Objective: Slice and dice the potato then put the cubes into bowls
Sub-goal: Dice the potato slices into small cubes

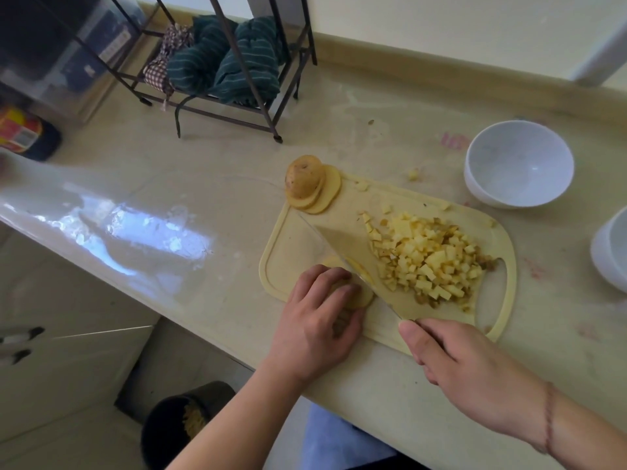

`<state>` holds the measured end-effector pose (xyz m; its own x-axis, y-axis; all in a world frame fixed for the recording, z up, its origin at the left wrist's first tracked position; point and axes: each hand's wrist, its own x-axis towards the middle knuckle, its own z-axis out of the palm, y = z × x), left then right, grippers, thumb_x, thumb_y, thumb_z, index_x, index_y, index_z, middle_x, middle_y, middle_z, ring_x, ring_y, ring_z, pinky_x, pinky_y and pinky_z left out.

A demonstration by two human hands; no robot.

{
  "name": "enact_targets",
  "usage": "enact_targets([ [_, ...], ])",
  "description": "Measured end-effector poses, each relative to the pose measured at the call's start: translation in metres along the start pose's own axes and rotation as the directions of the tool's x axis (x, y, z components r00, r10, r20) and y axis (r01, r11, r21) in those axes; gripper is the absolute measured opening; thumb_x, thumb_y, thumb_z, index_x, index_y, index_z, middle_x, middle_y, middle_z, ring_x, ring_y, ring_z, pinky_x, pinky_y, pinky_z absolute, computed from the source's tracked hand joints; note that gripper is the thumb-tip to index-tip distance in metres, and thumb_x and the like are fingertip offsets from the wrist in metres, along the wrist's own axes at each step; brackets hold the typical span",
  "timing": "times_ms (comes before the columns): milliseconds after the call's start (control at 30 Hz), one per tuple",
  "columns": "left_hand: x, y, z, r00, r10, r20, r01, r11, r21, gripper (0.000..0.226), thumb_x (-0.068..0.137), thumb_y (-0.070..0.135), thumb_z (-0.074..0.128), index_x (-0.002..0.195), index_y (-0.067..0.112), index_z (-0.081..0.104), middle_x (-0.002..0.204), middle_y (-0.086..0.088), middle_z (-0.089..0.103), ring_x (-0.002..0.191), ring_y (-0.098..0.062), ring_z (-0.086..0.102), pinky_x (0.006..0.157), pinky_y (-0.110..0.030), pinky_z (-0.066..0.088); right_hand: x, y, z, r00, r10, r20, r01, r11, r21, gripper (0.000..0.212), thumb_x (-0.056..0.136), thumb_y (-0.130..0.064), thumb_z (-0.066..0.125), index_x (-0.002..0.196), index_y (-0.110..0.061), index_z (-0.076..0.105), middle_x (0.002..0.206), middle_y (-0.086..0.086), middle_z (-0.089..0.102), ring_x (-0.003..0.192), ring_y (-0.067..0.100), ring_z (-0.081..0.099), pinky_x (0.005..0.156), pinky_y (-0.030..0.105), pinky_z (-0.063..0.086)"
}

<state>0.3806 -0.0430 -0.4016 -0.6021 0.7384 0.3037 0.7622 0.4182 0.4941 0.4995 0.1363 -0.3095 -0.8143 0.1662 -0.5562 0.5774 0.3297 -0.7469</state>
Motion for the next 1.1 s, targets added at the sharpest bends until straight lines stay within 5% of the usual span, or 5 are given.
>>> enact_targets([
  [767, 0.0, 0.003, -0.002, 1.0, -0.017, -0.019, 0.017, 1.0, -0.004, 0.03, 0.093, 0.027, 0.07, 0.11, 0.001, 0.074, 0.121, -0.013, 0.066, 0.116, -0.034, 0.058, 0.1, -0.04, 0.051, -0.012, 0.005, 0.004, 1.0, -0.01, -0.009, 0.01, 0.999, 0.035, 0.06, 0.075, -0.08, 0.032, 0.064, -0.022, 0.045, 0.05, -0.005, 0.036, 0.047, 0.007, 0.033, 0.051, 0.031, 0.031],
  [967, 0.0, 0.003, -0.002, 0.999, -0.028, -0.016, 0.028, 1.0, -0.014, 0.031, 0.094, 0.027, 0.069, 0.111, 0.002, 0.074, 0.121, -0.012, 0.066, 0.118, -0.033, 0.057, 0.1, -0.038, 0.05, -0.021, 0.007, -0.001, 0.999, 0.032, 0.002, -0.032, 0.999, 0.012, 0.064, 0.081, -0.072, 0.031, 0.063, -0.011, 0.041, 0.048, -0.006, 0.037, 0.047, 0.005, 0.034, 0.052, 0.029, 0.033],
  [1100, 0.0, 0.002, -0.001, 1.0, -0.019, -0.013, 0.019, 1.0, -0.001, 0.031, 0.093, 0.026, 0.07, 0.111, 0.002, 0.074, 0.12, -0.013, 0.066, 0.117, -0.033, 0.057, 0.1, -0.039, 0.05, -0.03, 0.012, -0.004, 0.998, 0.056, 0.023, -0.057, 0.998, 0.022, 0.073, 0.069, -0.089, 0.029, 0.071, -0.017, 0.046, 0.05, -0.003, 0.039, 0.047, 0.005, 0.036, 0.052, 0.027, 0.033],
])
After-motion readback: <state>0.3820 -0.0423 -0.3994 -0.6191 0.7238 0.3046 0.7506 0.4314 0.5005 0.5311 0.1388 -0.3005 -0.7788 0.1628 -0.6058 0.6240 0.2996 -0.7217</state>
